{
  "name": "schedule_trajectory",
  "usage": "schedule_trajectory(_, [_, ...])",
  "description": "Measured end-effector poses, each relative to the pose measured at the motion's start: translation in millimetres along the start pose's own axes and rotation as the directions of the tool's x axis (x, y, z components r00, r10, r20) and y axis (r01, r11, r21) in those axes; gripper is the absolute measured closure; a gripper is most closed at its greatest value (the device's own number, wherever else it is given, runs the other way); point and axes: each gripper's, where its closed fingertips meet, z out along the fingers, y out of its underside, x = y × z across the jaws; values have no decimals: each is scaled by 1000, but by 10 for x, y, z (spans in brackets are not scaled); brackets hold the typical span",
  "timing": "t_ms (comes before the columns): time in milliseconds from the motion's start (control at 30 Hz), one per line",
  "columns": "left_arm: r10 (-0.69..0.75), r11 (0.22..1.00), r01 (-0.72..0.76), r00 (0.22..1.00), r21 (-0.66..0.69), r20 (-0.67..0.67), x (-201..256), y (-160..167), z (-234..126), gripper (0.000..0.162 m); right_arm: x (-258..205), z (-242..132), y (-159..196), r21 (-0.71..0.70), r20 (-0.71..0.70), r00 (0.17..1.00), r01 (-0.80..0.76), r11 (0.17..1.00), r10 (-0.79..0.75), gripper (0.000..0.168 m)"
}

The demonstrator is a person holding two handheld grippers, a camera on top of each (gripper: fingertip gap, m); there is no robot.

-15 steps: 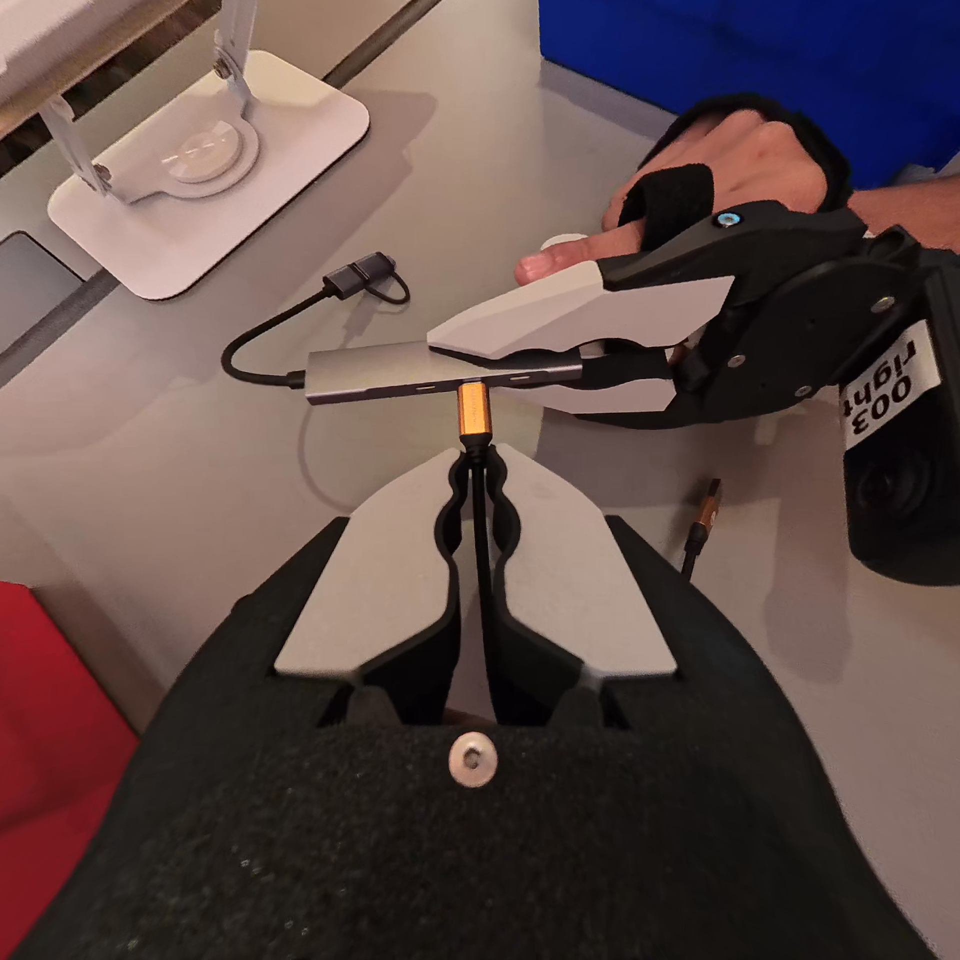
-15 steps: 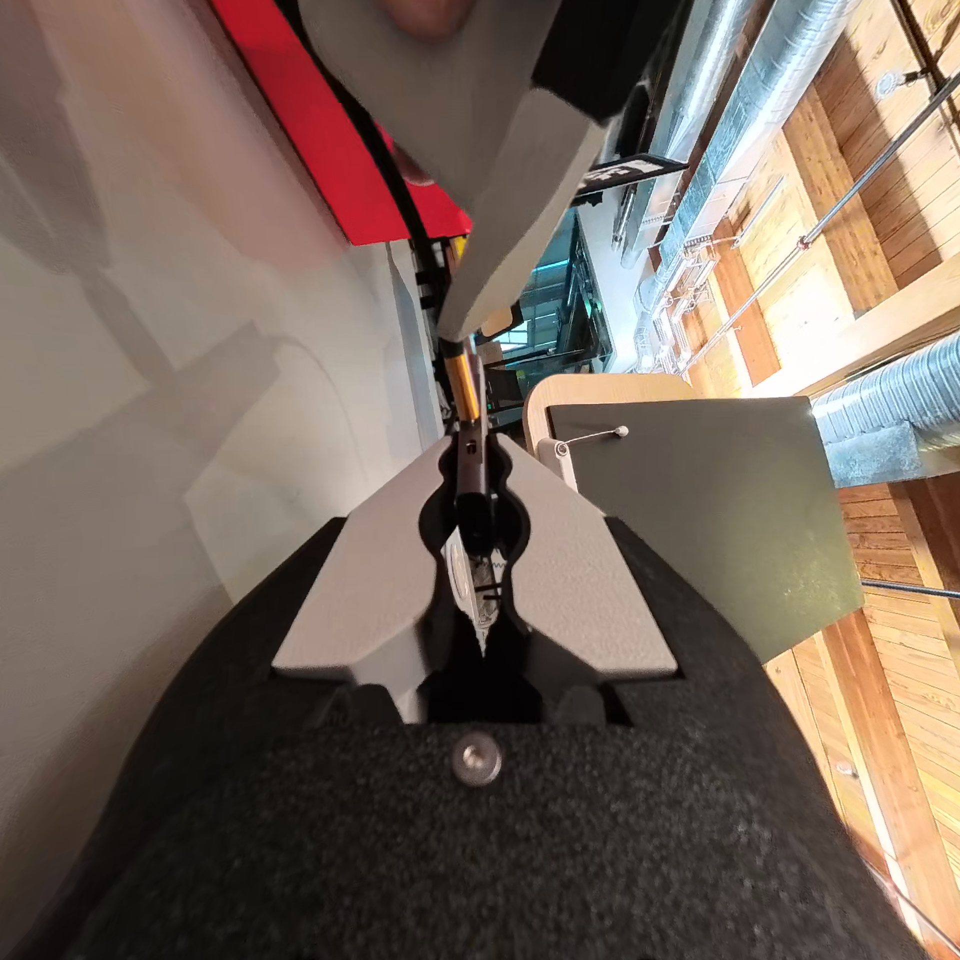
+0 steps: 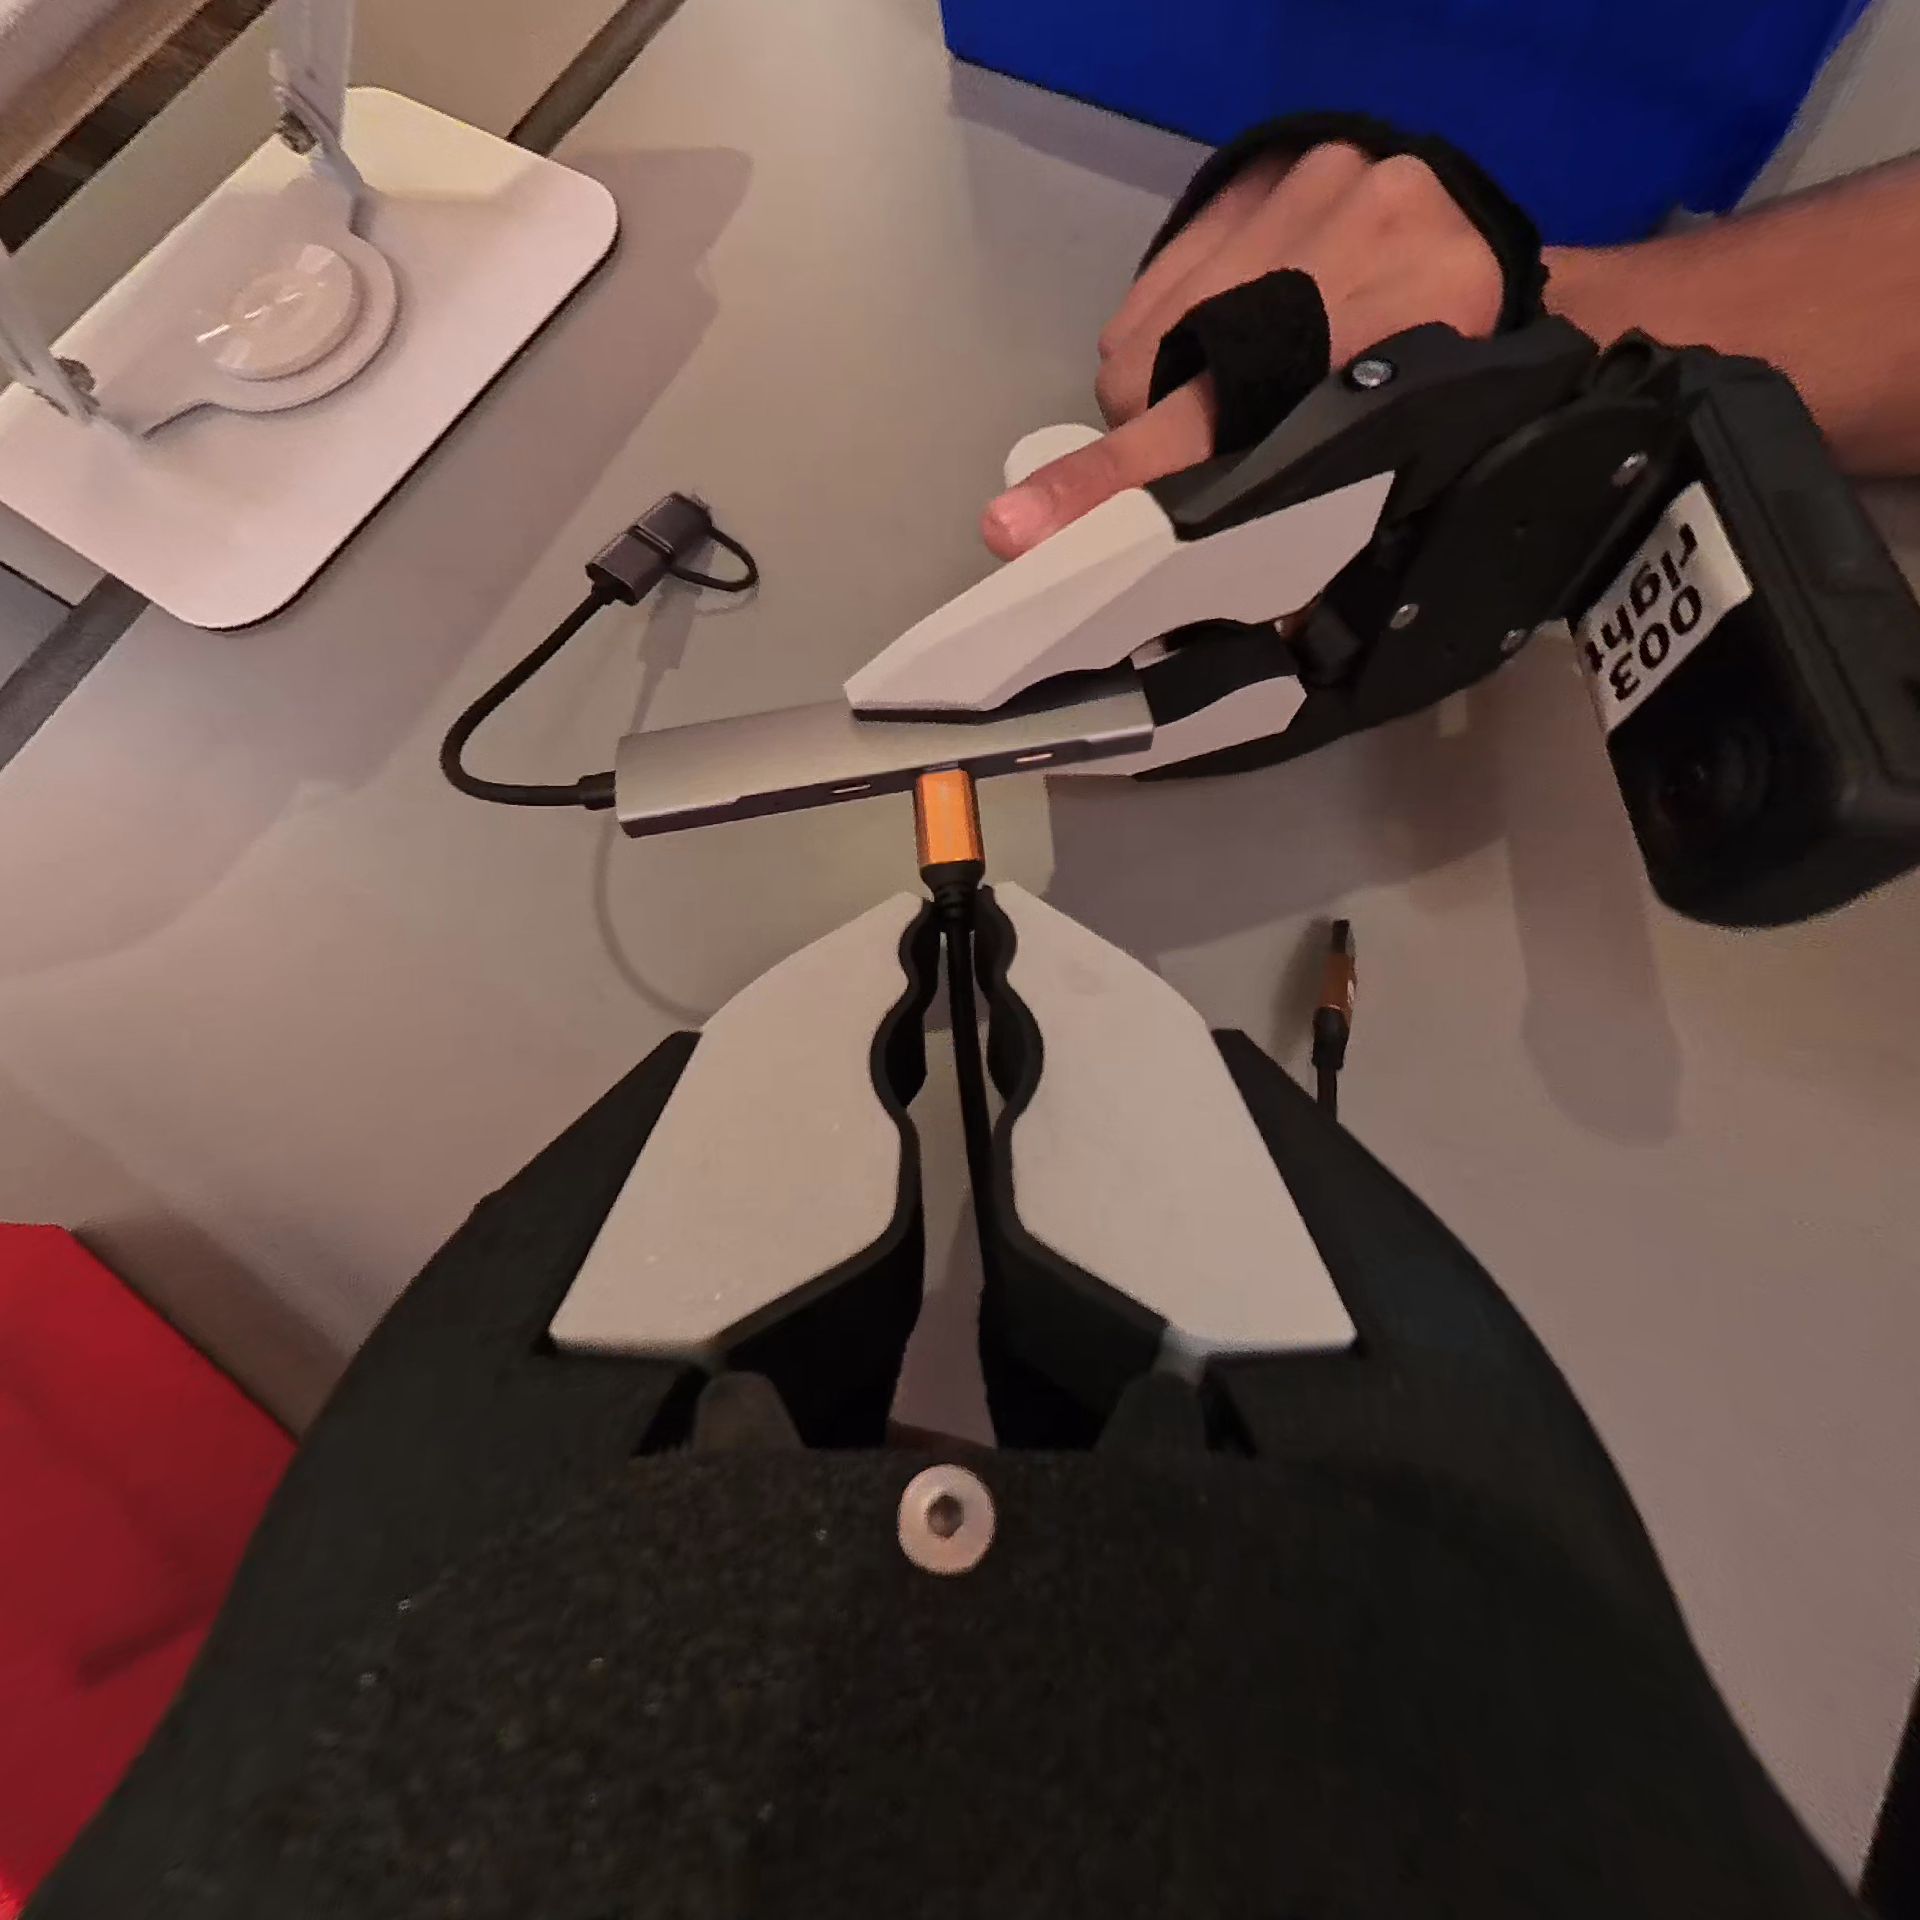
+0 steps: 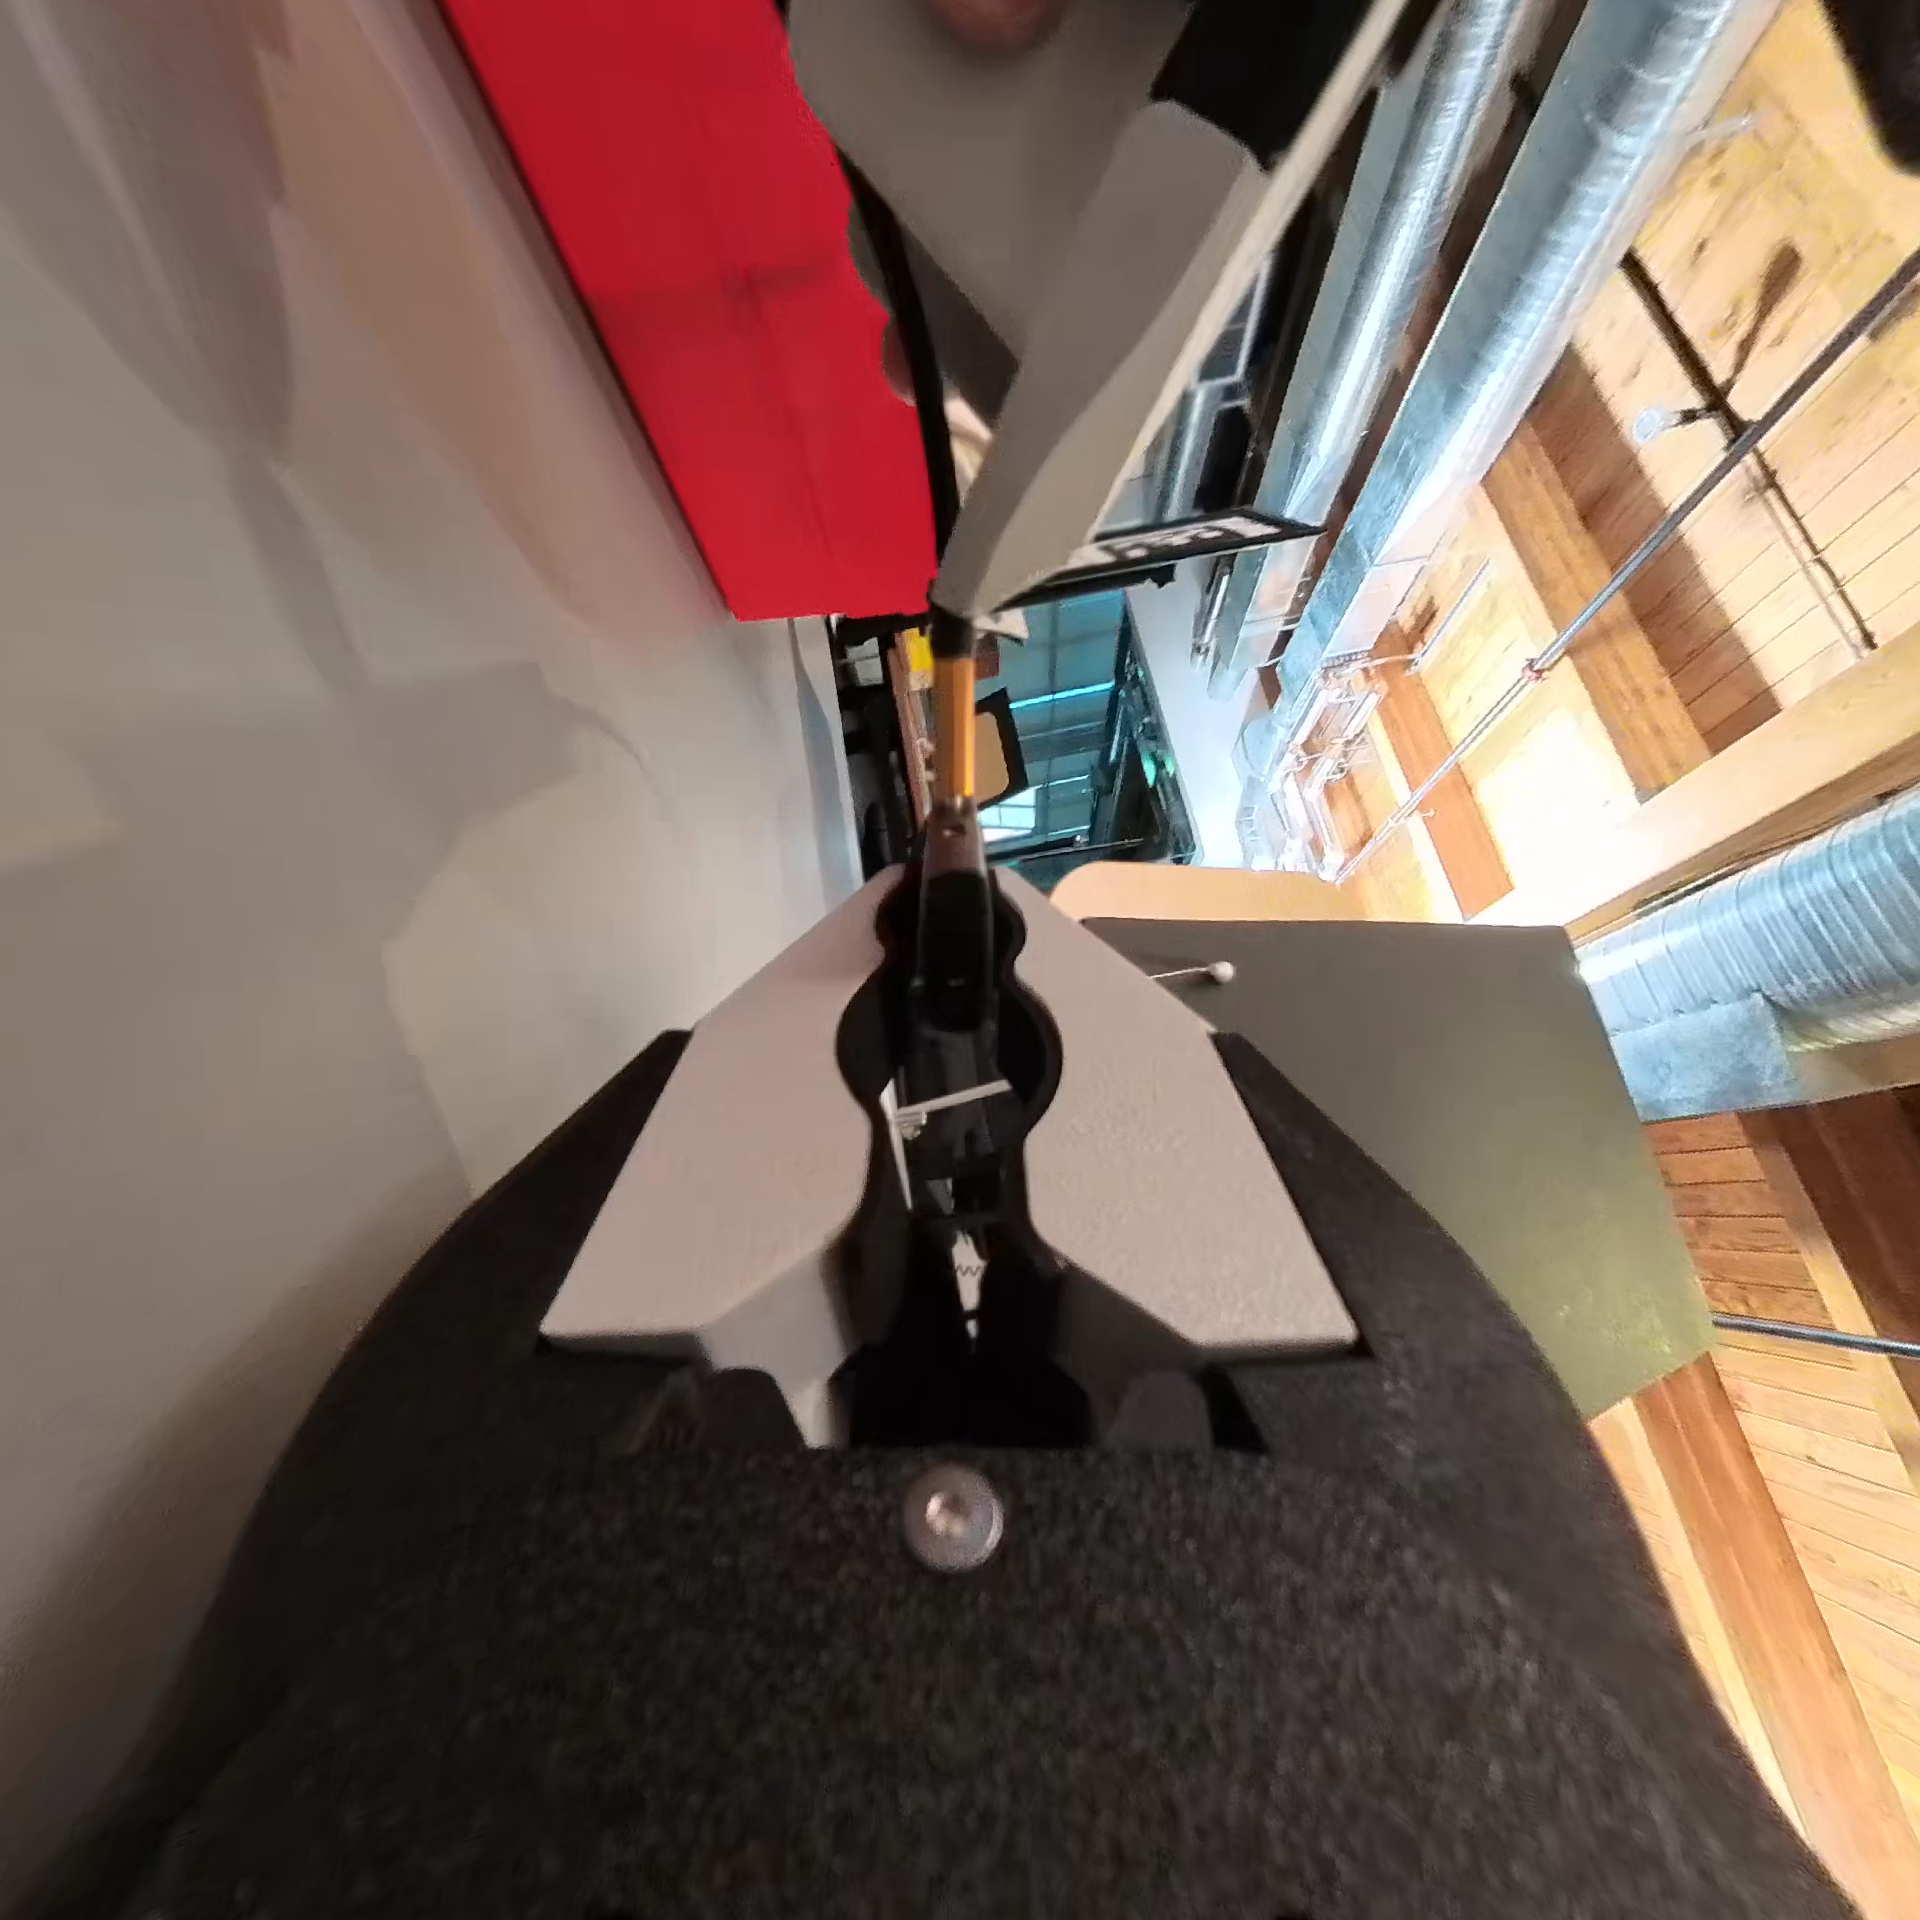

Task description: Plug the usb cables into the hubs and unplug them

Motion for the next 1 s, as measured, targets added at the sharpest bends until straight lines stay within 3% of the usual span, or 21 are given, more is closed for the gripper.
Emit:
schedule_trajectory(133, [15,1000,-14,998,21,-55,64,-23,-113,156,134,-74,-104,69,-61,998,-6,998,10,161])
schedule_trajectory(267, [-1,998,7,997,67,-81,104,-107,-148,156,201,-69,-98,37,-84,996,7,999,-3,162])
schedule_trajectory(667, [46,999,-46,998,-5,52,25,-19,53,156,130,1,12,-72,-56,997,45,996,-49,162])
schedule_trajectory(833, [96,995,-95,995,5,-11,81,-44,-109,156,140,-71,-106,51,-53,998,-14,999,17,161])
schedule_trajectory(1000, [125,992,-126,983,0,-136,280,-8,-203,156,185,-118,-230,120,-85,995,-37,992,48,139])
